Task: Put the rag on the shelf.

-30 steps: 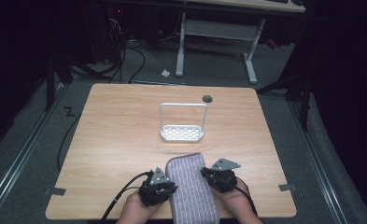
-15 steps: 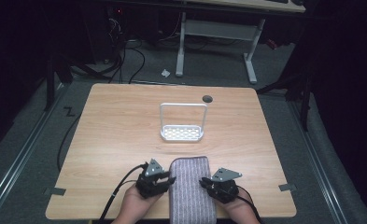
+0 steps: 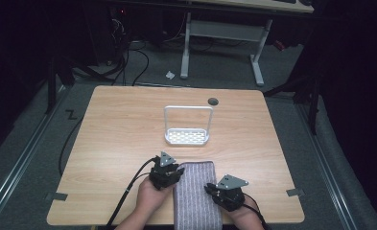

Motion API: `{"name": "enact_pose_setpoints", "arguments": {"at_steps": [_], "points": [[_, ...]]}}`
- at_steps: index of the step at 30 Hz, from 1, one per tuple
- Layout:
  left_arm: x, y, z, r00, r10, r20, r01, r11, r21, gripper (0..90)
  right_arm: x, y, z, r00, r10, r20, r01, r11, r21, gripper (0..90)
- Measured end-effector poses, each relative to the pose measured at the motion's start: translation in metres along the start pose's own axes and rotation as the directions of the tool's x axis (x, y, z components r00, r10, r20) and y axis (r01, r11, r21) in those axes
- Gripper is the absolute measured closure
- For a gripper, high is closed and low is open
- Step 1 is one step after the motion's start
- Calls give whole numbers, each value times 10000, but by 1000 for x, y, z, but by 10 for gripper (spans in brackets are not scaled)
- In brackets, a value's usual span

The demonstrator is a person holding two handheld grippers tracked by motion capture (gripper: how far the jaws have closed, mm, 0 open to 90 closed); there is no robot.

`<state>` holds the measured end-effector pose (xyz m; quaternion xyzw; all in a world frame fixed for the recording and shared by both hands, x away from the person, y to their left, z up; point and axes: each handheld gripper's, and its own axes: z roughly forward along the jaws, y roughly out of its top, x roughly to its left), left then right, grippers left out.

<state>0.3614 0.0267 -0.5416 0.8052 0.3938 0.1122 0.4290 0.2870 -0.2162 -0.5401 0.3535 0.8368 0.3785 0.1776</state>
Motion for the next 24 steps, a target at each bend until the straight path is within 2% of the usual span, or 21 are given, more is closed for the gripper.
{"name": "enact_pose_setpoints", "arguments": {"at_steps": [3, 5, 7, 8, 10, 14, 16, 20, 21, 24], "points": [[0, 0, 0, 10000, -49, 55, 49, 10000, 11, 772, 2, 1, -2, 9999, -126, -115, 125, 9999, -81, 756], [1, 0, 0, 9999, -94, 86, 94, 10000, 11, 780, -1, 5, -6, 10000, 10, 36, -8, 9995, -316, 727], [1, 0, -1, 9998, -132, 133, 132, 9999, 26, 782, -9, 10, -9, 9987, 469, 222, -453, 9968, -657, 684], [1, -1, -1, 9998, -136, 140, 136, 9999, 24, 783, -13, 12, -10, 9972, 588, 464, -554, 9958, -722, 655], [2, -1, 0, 9997, -166, 163, 166, 9999, 8, 783, -22, 18, -9, 9908, 925, 984, -844, 9929, -834, 597], [2, -1, 0, 9997, -168, 170, 168, 9999, 4, 783, -41, 29, 0, 9763, 1751, 1272, -1629, 9815, -1010, 529], [2, -1, 0, 9997, -182, 189, 182, 9998, 5, 783, -47, 33, 10, 9692, 2105, 1276, -2010, 9760, -837, 509], [3, -1, -1, 9995, -211, 217, 211, 9998, 10, 782, -50, 34, 24, 9670, 2191, 1303, -2141, 9754, -515, 520], [3, -1, -1, 9995, -220, 228, 219, 9998, 14, 782, -50, 34, 27, 9643, 2328, 1260, -2290, 9724, -440, 527], [3, -1, -1, 9993, -265, 253, 265, 9996, 3, 781, -50, 34, 31, 9639, 2394, 1166, -2377, 9709, -285, 557]]}}
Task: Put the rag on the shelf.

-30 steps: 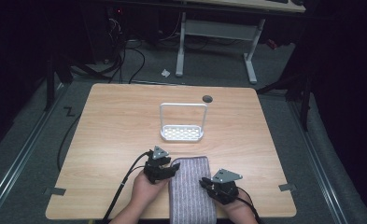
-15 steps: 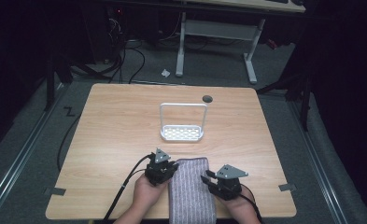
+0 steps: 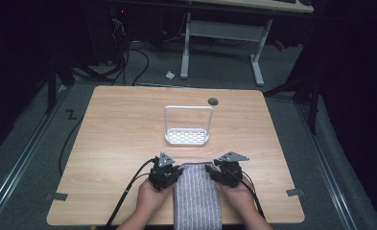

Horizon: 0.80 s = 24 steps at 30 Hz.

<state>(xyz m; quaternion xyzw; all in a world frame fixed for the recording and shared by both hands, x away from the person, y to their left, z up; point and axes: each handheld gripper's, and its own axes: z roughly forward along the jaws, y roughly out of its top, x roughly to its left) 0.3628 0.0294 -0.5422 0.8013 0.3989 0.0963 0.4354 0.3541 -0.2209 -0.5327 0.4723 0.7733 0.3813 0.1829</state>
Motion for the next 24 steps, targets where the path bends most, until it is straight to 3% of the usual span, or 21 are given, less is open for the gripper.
{"name": "enact_pose_setpoints", "arguments": {"at_steps": [4, 9, 16, 24], "points": [[0, 0, 0, 10000, -12, 10, 12, 10000, 6, 781, 2, -1, 3, 9999, -47, 126, 43, 9995, 298, 595], [1, 0, 0, 10000, -47, 56, 47, 10000, 13, 781, 4, -4, 3, 9999, -14, 138, 12, 9998, 189, 697], [1, -1, -1, 9999, -59, 158, 58, 10000, 34, 791, 10, -7, 2, 9993, -374, 93, 374, 9993, 3, 822], [-3, -4, -11, 9997, -123, 201, 140, 9963, -843, 793, 22, -9, -15, 9960, -763, 471, 812, 9902, -1134, 832]]}}
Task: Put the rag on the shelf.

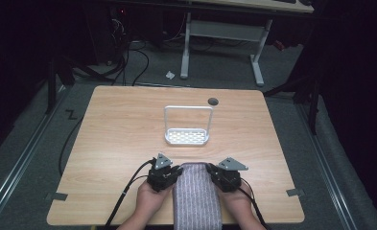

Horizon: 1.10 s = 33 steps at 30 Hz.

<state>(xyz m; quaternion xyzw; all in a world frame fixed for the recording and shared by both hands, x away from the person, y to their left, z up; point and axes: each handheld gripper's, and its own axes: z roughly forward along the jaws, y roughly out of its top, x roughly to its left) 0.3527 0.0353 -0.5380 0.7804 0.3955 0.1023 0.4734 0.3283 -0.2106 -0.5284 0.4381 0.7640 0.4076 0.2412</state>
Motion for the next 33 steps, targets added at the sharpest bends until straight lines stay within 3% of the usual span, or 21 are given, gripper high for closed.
{"name": "enact_pose_setpoints", "arguments": {"at_steps": [5, 10, 14, 20, 25, 29, 33], "points": [[-9, -4, -11, 9994, 160, -309, -185, 9965, -817, 791, 10, -1, -9, 9990, -272, 367, 293, 9979, -584, 831], [-25, -10, -24, 9948, 441, -914, -589, 9843, -1662, 791, 19, -3, -17, 9982, -281, 536, 335, 9941, -1027, 831], [-32, -9, -32, 9928, 518, -1076, -736, 9749, -2099, 790, 27, -2, -23, 9969, -512, 604, 595, 9876, -1451, 830], [-34, -3, -42, 9907, 620, -1214, -909, 9642, -2492, 791, 34, 4, -31, 9908, -993, 917, 1174, 9687, -2187, 832], [-38, 10, -53, 9873, 969, -1256, -1279, 9546, -2690, 792, 35, 17, -38, 9898, -998, 1020, 1240, 9552, -2686, 832], [-39, 24, -61, 9833, 1186, -1383, -1559, 9402, -3027, 793, 32, 31, -49, 9905, -864, 1069, 1168, 9392, -3228, 832], [-40, 37, -68, 9838, 1122, -1399, -1539, 9287, -3375, 793, 31, 46, -56, 9901, -845, 1125, 1200, 9243, -3624, 831]]}}
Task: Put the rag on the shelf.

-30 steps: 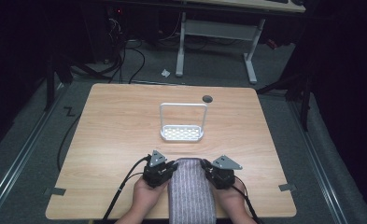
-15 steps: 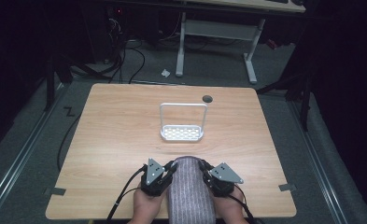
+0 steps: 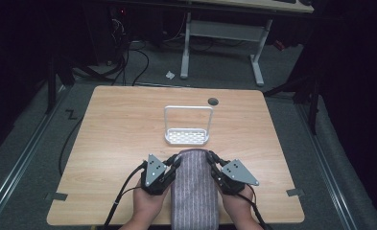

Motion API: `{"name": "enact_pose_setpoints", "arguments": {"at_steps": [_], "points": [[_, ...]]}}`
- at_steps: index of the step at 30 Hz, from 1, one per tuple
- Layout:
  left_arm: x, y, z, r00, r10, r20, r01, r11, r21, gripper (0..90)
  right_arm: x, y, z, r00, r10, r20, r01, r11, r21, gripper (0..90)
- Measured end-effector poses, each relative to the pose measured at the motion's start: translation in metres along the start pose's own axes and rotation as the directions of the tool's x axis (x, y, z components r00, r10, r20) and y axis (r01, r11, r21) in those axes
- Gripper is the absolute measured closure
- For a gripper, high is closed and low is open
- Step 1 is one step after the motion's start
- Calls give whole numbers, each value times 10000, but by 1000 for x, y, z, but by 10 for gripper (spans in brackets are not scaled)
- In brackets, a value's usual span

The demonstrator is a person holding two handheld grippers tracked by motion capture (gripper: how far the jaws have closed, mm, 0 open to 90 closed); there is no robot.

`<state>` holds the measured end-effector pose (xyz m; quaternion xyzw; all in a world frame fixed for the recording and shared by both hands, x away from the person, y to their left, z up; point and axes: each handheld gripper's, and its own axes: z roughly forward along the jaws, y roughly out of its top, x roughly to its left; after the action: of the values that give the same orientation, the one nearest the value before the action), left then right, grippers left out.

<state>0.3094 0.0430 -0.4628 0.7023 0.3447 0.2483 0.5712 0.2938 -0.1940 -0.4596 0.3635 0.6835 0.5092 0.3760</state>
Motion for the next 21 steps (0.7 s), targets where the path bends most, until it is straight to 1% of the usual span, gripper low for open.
{"name": "enact_pose_setpoints", "arguments": {"at_steps": [1, 3, 5, 6, 7, 11, 12, 15, 16, 17, 20, 21], "points": [[1, 4, -1, 10000, -4, -26, 4, 9999, -123, 793, -1, 4, 0, 10000, -62, 33, 63, 9999, -105, 831], [2, 12, -2, 10000, -78, -27, 77, 9994, -350, 793, -3, 11, -1, 10000, -27, 69, 29, 9996, -292, 831], [2, 20, -3, 9999, -71, -105, 65, 9982, -589, 793, -5, 20, -2, 9999, -65, 128, 72, 9987, -511, 832], [3, 24, -3, 10000, -63, -73, 57, 9975, -704, 793, -6, 24, -2, 9998, -74, 162, 84, 9980, -633, 832], [3, 29, -4, 9999, -42, -141, 31, 9966, -817, 793, -7, 28, -3, 9998, -111, 173, 123, 9975, -700, 831], [5, 47, -5, 9998, 6, -181, -29, 9925, -1225, 793, -11, 46, -4, 9996, -67, 287, 100, 9934, -1140, 831], [6, 50, -5, 9999, 27, -117, -42, 9918, -1281, 793, -11, 51, -4, 9995, -56, 320, 96, 9921, -1248, 831], [9, 62, -4, 9998, 150, -146, -170, 9899, -1411, 793, -14, 62, -4, 9991, -140, 407, 199, 9887, -1483, 831], [9, 65, -4, 9995, 204, -222, -234, 9893, -1440, 794, -16, 66, -4, 9990, -140, 424, 203, 9879, -1536, 831], [10, 69, -3, 9995, 233, -215, -263, 9885, -1490, 794, -18, 69, -3, 9989, -131, 446, 202, 9867, -1612, 832], [11, 79, 0, 9983, 470, -344, -520, 9852, -1632, 795, -23, 79, 0, 9987, -64, 507, 152, 9846, -1743, 831], [12, 81, 1, 9982, 468, -365, -523, 9841, -1696, 796, -24, 82, 2, 9986, -67, 529, 162, 9833, -1813, 832]]}}
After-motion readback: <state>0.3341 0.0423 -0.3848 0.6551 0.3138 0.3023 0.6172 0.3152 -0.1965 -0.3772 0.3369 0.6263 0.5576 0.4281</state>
